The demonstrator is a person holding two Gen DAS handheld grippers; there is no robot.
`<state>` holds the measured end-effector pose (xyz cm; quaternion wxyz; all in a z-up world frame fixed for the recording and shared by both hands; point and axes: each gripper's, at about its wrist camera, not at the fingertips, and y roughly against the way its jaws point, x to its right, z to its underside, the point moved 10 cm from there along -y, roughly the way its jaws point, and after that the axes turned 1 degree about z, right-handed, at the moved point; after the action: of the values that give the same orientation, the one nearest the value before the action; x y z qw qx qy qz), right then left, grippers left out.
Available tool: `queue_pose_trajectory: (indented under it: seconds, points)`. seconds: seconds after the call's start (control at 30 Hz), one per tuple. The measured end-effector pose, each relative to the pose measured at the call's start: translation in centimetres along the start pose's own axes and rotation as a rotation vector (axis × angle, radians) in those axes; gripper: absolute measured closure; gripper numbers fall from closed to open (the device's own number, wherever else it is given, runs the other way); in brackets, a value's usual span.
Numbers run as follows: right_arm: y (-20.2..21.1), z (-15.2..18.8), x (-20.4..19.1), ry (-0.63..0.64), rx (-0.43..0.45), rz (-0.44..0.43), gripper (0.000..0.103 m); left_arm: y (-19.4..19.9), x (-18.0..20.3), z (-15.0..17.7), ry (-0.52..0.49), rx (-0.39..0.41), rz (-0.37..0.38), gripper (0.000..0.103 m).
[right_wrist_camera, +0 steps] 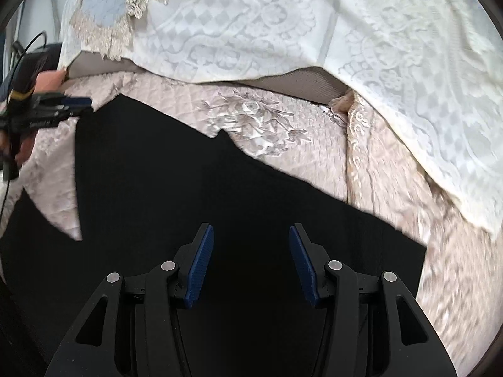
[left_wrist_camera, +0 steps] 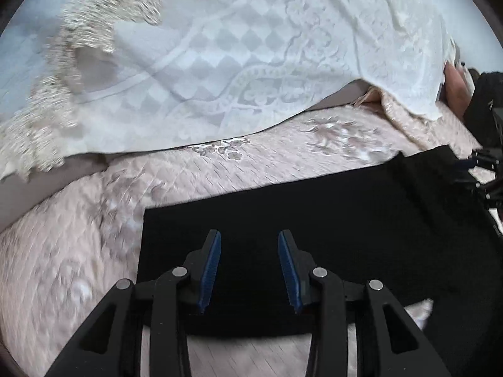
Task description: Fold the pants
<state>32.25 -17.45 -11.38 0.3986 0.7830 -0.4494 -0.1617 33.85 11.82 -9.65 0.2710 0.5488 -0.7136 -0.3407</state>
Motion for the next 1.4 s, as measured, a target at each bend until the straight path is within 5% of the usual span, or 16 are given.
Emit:
queue_pose_trajectory:
  seconds: [0.33, 0.53, 0.67, 0.8, 0.87, 0.93, 0.97, 1.07, 1.4]
  points:
    - [-6.0, -2.3, 3.5, 0.081, -0.069, -0.090, 0.050, -6.9, -1.4, -2.2, -0.146, -0.122, 0.071, 0.052]
    - [-7.4, -2.6, 3.7, 0.090, -0.100, -0.204, 0.044, -8.1, -2.2, -1.8, -0.239, -0.163, 0.104, 0.024]
    - [-7.9, -2.7, 3.6, 0.079, -0.121, -0.269, 0.039, -8.6, -2.1, -1.2, -0.256, -0.166, 0.117, 0.023]
    - [-8.1, -2.4, 2.9, 0.125, -0.145, -0.263, 0.042, -8.3, -0.9, -0.6, -0.290, -0.142, 0.116, 0.038]
    - [-8.2, -2.4, 2.6, 0.147, -0.157, -0.261, 0.058, -8.0, -0.3, -0.5, -0.303, -0.138, 0.130, 0.058]
    - [-7.9, -2.5, 2.5, 0.158, -0.157, -0.247, 0.093, -7.6, 0.7, -0.2, -0.325, -0.140, 0.154, 0.085]
    - [-7.8, -2.6, 2.4, 0.158, -0.156, -0.249, 0.093, -7.5, 1.2, 0.0, -0.344, -0.139, 0.146, 0.096]
    - [-7.3, -2.5, 1.8, 0.194, -0.143, -0.193, 0.094, -7.3, 2.3, 0.0, -0.385, -0.129, 0.086, 0.097]
    - [-0.3, -3.9, 1.7, 0.196, 0.001, -0.061, 0.094, 0.1, 0.9, -0.8, -0.268, 0.002, 0.002, 0.097]
